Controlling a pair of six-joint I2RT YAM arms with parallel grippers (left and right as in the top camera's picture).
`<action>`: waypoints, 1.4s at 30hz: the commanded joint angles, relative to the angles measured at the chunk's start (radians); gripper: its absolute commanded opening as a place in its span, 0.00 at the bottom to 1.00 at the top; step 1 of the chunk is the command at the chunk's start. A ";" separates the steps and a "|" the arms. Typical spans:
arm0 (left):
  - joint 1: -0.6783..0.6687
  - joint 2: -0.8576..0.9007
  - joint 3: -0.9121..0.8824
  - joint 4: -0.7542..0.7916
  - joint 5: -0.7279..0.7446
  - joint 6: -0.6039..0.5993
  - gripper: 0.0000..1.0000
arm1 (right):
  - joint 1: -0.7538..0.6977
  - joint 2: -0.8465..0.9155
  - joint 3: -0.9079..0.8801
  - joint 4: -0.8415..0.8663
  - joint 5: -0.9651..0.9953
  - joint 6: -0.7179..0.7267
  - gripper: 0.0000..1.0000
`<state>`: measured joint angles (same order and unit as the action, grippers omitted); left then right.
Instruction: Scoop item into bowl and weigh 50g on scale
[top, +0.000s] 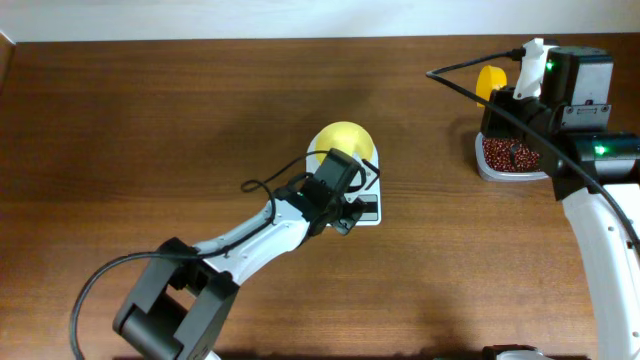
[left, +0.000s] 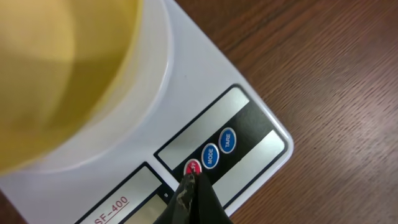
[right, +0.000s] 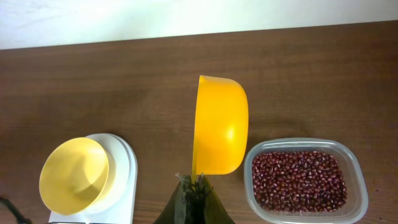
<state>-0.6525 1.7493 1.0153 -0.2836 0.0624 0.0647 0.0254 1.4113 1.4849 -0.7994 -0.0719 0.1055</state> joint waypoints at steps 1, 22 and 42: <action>-0.002 0.018 0.005 0.003 -0.008 0.020 0.00 | -0.006 0.004 0.019 0.003 -0.006 0.007 0.04; -0.002 0.051 0.005 0.037 -0.026 0.020 0.00 | -0.006 0.004 0.019 0.003 -0.029 0.007 0.04; -0.002 0.100 0.005 0.039 -0.025 0.020 0.00 | -0.006 0.004 0.019 0.003 -0.029 0.007 0.04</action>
<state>-0.6525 1.8248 1.0161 -0.2420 0.0441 0.0650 0.0254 1.4113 1.4849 -0.7998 -0.0948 0.1055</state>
